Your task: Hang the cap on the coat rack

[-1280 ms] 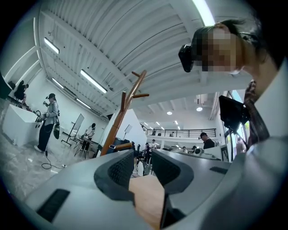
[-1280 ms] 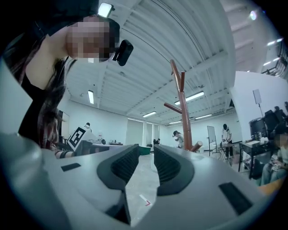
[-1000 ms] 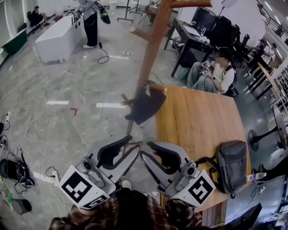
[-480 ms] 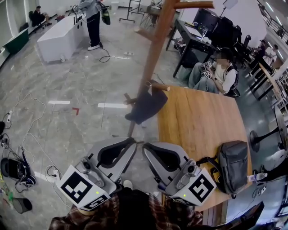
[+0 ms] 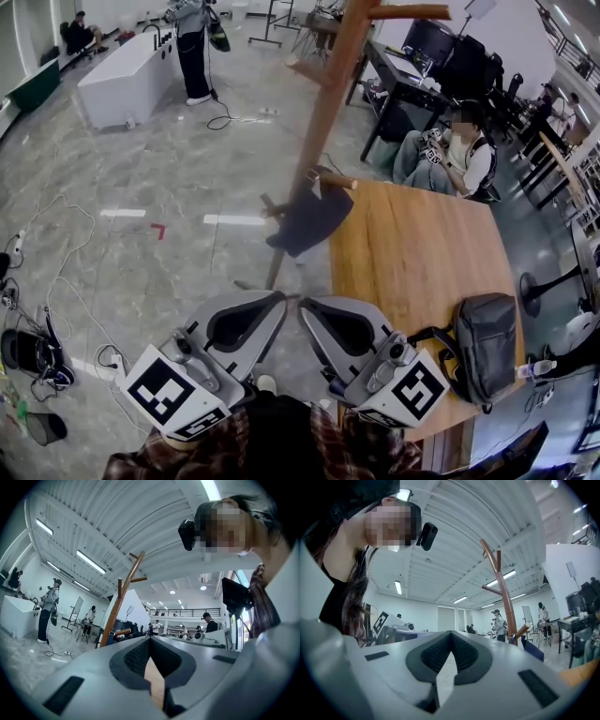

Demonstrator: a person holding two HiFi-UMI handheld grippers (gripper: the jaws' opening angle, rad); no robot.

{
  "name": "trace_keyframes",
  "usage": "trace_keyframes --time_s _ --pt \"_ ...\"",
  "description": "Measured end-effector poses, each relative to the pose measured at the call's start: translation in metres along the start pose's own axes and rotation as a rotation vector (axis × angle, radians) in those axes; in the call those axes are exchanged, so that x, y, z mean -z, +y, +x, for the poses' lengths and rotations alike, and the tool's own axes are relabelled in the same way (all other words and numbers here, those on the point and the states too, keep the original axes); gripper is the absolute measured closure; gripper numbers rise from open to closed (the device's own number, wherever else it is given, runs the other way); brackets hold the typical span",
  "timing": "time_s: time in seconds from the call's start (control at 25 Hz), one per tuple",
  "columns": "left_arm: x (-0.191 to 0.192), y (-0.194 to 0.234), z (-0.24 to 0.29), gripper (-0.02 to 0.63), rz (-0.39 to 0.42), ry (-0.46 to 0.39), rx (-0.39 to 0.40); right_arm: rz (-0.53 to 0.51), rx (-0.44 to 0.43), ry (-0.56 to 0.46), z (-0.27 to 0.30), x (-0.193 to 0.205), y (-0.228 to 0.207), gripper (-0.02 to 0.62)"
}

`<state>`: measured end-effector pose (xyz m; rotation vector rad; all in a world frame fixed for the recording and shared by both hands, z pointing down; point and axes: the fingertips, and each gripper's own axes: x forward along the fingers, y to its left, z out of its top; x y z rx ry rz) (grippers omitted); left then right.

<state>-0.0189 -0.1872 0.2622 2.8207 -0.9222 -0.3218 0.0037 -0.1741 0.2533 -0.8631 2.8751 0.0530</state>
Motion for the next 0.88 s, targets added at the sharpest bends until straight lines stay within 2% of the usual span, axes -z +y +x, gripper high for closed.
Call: trace_keyframes --time_s 0.44,0.56,0.88 --pt "-0.002 0.002 -0.005 0.595 -0.004 0.003 0.006 0.022 0.023 0.02 0.002 0.005 0.0 0.584" --pt "-0.001 0.002 -0.005 0.595 -0.005 0.004 0.011 0.024 0.04 0.052 0.0 0.012 -0.001 0.584" --pt "0.003 -0.003 -0.005 0.595 0.0 0.016 0.015 0.014 0.066 0.025 0.0 0.009 -0.001 0.584"
